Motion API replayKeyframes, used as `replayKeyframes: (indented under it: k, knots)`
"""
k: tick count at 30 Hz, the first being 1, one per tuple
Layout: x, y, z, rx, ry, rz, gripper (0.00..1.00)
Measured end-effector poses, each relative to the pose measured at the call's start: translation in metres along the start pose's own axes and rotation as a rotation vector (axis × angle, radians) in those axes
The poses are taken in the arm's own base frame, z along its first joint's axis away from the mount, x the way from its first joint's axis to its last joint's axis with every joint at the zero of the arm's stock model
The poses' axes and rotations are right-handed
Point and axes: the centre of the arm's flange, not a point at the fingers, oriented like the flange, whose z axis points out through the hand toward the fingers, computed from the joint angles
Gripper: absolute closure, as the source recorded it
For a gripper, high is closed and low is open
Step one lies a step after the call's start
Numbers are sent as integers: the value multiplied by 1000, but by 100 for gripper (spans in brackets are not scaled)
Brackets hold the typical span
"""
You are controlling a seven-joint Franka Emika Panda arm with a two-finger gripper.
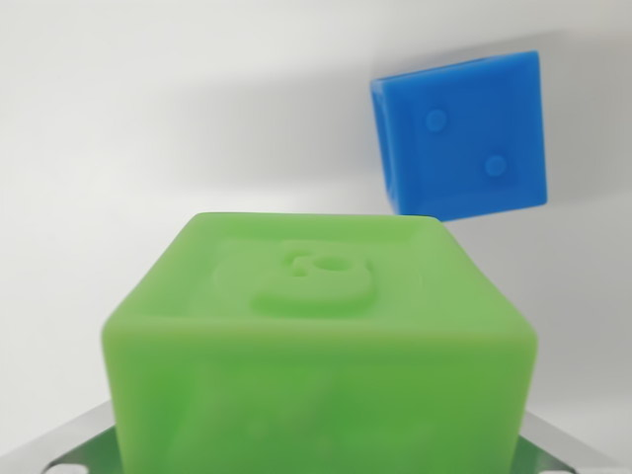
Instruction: Stack cube
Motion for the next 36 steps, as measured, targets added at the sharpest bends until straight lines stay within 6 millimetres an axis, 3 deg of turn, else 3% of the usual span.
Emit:
replayKeyframes:
  k: [36]
  knots:
    - [65,5,-1,0,-1,-134,100]
